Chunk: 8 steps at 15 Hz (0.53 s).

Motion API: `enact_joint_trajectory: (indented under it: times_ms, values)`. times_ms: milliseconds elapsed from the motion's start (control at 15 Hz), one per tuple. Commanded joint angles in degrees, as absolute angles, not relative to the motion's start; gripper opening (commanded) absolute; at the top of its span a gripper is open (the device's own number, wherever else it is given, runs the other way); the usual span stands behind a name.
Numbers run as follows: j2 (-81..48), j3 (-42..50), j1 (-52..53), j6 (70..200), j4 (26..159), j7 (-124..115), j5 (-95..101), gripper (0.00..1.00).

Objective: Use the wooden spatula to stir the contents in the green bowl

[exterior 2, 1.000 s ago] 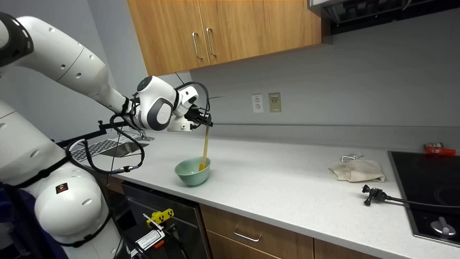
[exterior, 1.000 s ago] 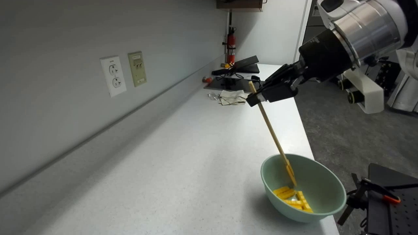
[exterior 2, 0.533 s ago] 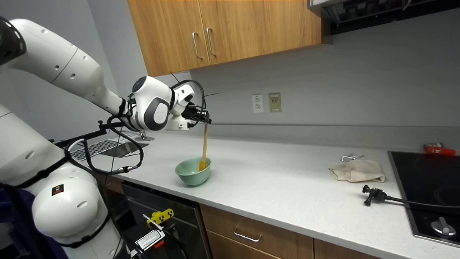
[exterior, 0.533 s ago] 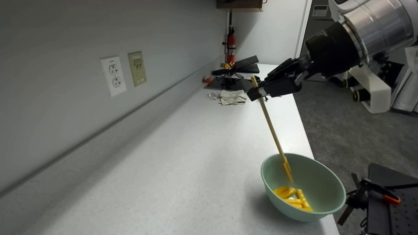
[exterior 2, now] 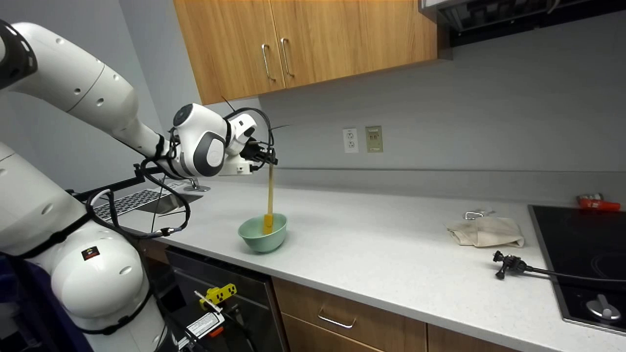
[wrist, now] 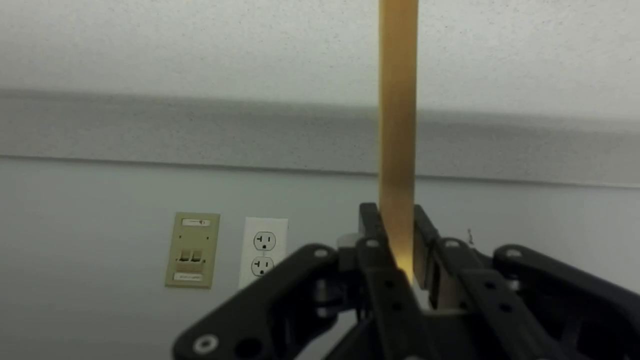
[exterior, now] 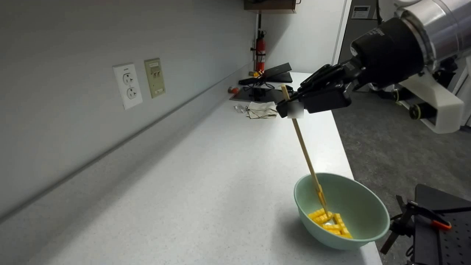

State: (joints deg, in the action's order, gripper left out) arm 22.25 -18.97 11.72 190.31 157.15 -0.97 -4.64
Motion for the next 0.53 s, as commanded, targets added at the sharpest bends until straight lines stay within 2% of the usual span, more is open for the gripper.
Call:
enact_joint_trajectory:
  times_ms: [0,267,467]
  values:
    - [21.69,-14.34,17.22,190.19,157.16,-0.46,-3.67,0.04]
    - [21.02,-8.40,24.67,190.69,157.23,-0.86,-3.70,0.04]
    - [21.41,-7.44,25.03,190.39,157.24,-0.34,-3.80,0.04]
